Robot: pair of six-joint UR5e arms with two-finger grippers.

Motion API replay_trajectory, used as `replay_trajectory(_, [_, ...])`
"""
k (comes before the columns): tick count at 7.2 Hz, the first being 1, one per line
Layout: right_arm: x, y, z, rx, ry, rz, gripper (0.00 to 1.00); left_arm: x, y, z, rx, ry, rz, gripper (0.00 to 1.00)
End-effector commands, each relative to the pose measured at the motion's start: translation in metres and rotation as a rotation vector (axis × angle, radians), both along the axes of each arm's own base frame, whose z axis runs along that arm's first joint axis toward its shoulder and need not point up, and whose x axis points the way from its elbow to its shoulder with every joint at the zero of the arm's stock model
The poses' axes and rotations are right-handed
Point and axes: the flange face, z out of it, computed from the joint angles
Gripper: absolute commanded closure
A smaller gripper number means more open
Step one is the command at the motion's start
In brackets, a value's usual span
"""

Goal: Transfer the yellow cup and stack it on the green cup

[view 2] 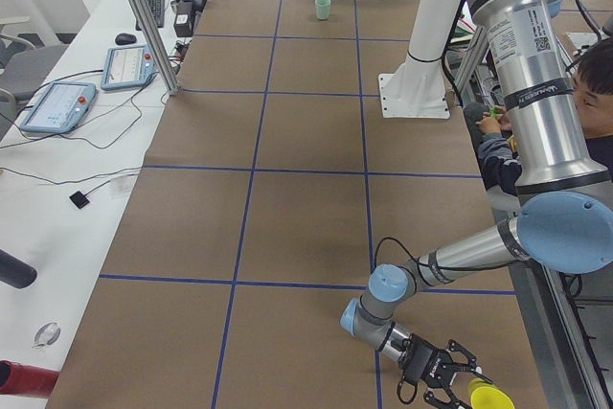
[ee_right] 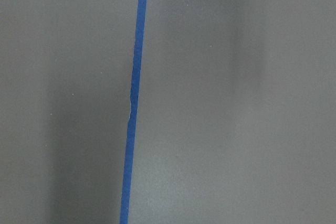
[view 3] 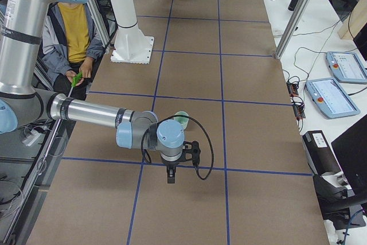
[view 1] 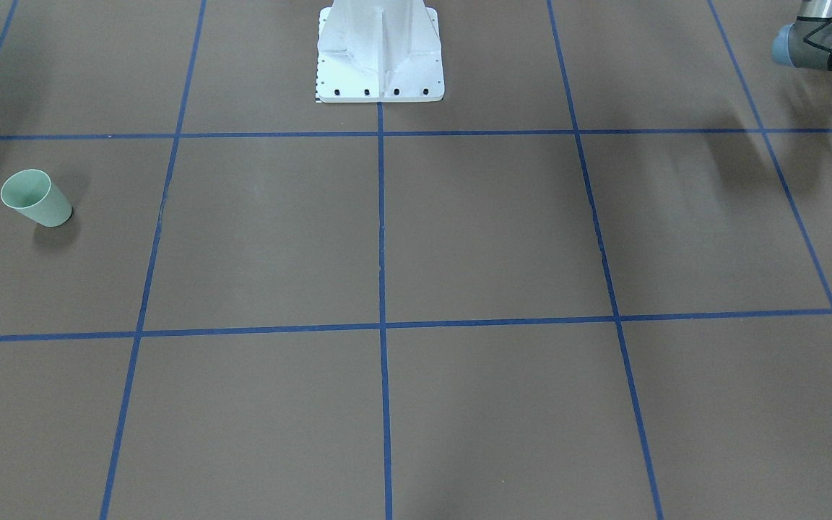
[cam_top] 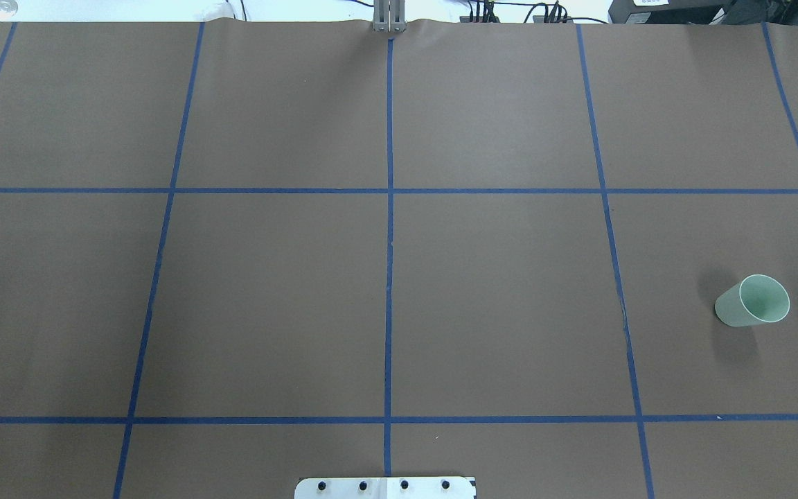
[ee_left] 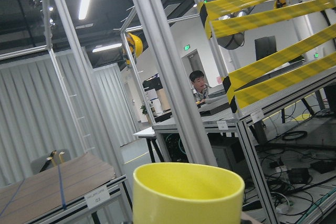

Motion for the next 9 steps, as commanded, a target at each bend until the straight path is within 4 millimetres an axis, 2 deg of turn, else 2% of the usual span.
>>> replay_trajectory(1, [0.000,0.000,-0.001,-0.001,-0.009,0.002,0.00,-0.005,-0.028,-0.026,0.120,0.049,0.187,0.60])
replay_trajectory(2, [-0.001,-0.001,-0.001,0.001,-0.009,0.001,0.00,-0.007,-0.046,-0.038,0.211,0.098,0.252,0.60])
replay_trajectory(5, [0.000,-0.003,-0.004,0.005,-0.009,0.002,0.00,-0.020,-0.106,-0.053,0.496,0.141,0.473,0.61])
replay_trajectory(7, [0.000,-0.002,-0.004,0.007,-0.009,0.002,0.00,-0.031,-0.153,-0.077,0.736,0.171,0.646,0.61])
replay_trajectory(9, [0.000,-0.004,-0.009,0.018,-0.010,0.004,0.00,-0.029,-0.190,-0.106,0.954,0.159,0.740,0.61])
